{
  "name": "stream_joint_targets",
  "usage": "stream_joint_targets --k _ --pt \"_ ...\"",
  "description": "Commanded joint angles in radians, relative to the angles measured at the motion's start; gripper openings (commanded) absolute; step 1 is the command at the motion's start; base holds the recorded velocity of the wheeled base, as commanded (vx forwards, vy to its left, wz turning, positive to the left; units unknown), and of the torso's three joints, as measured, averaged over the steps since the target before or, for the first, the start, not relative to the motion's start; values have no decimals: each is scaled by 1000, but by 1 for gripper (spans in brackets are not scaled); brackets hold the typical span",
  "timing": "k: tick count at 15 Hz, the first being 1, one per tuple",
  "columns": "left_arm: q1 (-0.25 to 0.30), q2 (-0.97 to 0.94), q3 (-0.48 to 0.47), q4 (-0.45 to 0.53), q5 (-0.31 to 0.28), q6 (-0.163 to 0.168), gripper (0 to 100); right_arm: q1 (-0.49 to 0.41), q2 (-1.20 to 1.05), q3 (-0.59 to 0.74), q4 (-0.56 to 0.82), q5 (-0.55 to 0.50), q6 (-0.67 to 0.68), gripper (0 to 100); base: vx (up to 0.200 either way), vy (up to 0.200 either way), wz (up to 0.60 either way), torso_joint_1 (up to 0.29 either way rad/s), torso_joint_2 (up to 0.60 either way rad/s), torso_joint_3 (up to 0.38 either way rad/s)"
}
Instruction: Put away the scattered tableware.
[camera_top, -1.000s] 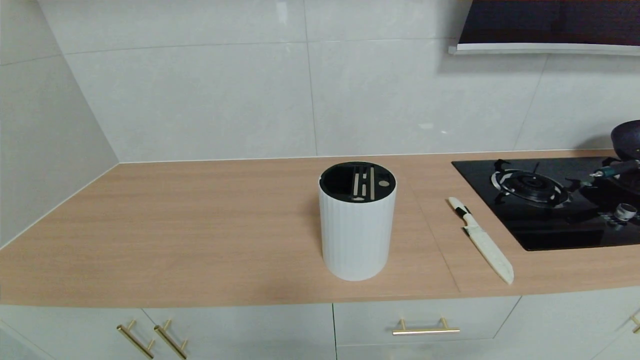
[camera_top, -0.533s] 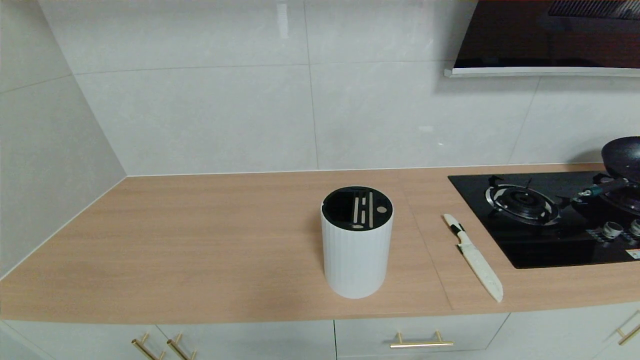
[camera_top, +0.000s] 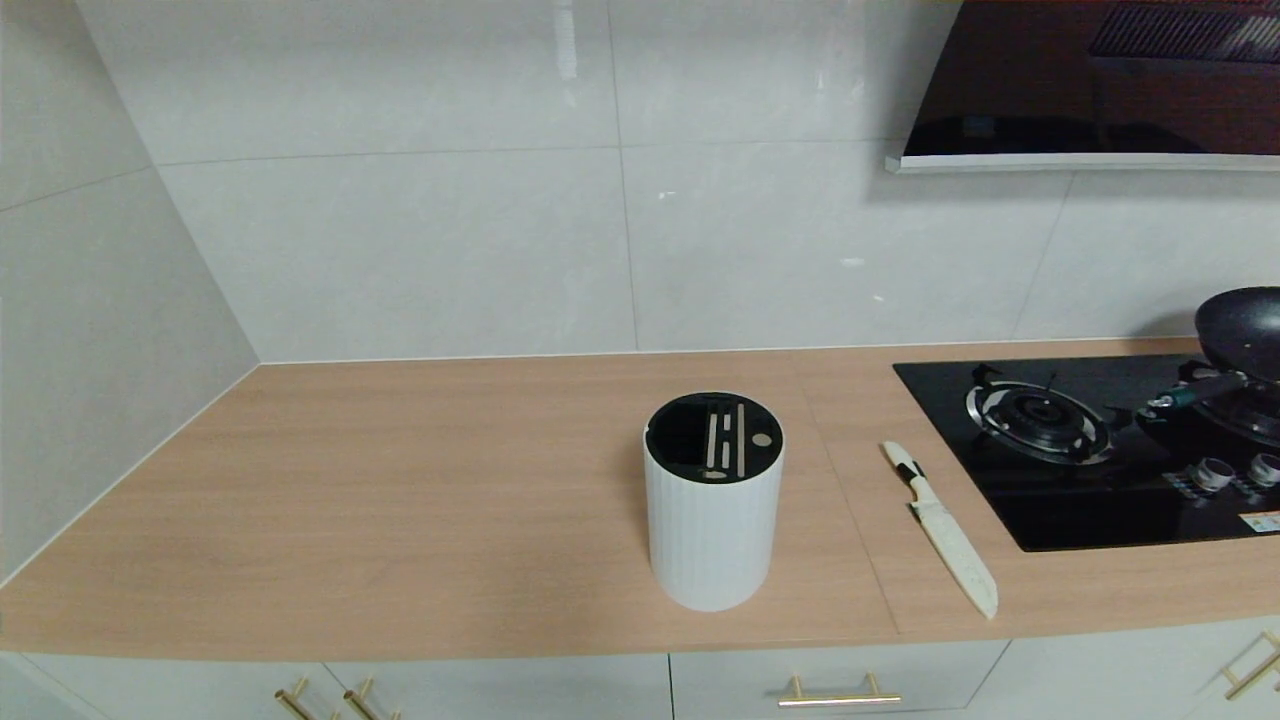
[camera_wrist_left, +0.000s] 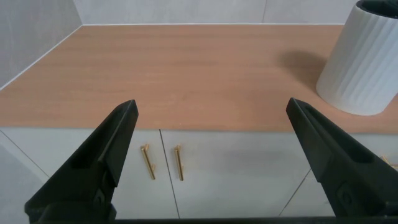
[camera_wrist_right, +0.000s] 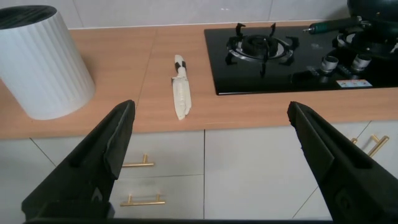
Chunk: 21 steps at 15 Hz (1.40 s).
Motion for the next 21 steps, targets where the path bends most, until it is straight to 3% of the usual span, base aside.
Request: stream_joint_targets --k 1,8,11,13,16,21 --pt "0 0 0 -1 0 -1 100 0 1 0 0 0 1 100 0 0 0 0 0 0" --pt "0 0 0 -1 0 -1 100 0 1 -1 -2 0 -5 100 0 0 0 0 0 0" --pt "0 0 0 -1 0 -1 100 11 52 -170 -19 34 9 100 0 0 0 0 0 0" --pt "0 0 0 -1 0 -1 100 14 188 -227 -11 57 8 100 0 0 0 0 0 0" --pt "0 0 0 1 0 -1 100 23 596 -383 -25 118 11 100 0 0 0 0 0 0" --pt "0 0 0 -1 0 -1 100 137 1081 -495 -246 115 6 100 0 0 0 0 0 0"
